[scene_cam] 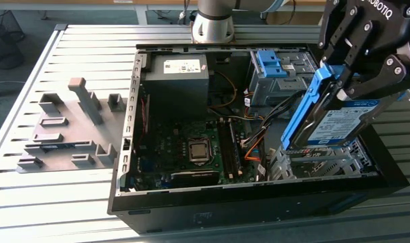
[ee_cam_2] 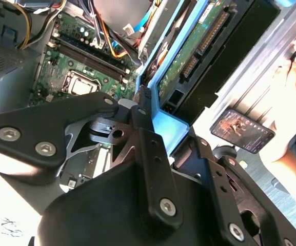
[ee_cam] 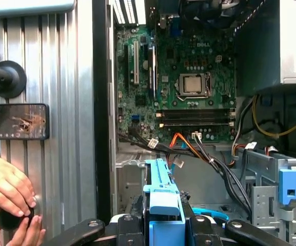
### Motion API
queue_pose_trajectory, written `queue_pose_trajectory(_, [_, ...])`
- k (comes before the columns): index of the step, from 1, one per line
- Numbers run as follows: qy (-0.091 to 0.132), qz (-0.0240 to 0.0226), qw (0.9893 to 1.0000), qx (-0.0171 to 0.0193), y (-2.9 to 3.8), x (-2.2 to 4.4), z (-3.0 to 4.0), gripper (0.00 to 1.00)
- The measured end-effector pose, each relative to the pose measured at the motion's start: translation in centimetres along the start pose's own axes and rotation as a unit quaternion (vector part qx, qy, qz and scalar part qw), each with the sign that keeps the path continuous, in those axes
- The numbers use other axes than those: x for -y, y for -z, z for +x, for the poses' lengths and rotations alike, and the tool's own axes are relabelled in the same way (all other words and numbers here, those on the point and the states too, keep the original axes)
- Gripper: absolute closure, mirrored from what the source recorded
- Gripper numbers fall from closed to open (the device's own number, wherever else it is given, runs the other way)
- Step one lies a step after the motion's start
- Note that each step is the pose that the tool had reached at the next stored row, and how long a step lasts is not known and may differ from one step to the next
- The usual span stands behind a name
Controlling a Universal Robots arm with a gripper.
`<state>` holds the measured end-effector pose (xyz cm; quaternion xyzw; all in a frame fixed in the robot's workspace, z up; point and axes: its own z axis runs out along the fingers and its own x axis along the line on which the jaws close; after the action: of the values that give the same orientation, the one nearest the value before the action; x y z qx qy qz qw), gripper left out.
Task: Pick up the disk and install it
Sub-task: 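Insert the disk into the insertion slot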
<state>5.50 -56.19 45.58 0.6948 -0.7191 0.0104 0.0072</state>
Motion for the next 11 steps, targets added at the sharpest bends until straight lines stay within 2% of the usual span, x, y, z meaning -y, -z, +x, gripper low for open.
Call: queue_pose_trajectory(11, [0.0,0.0,1.0,0.0,-0.23,0.12,-0.01,0.64])
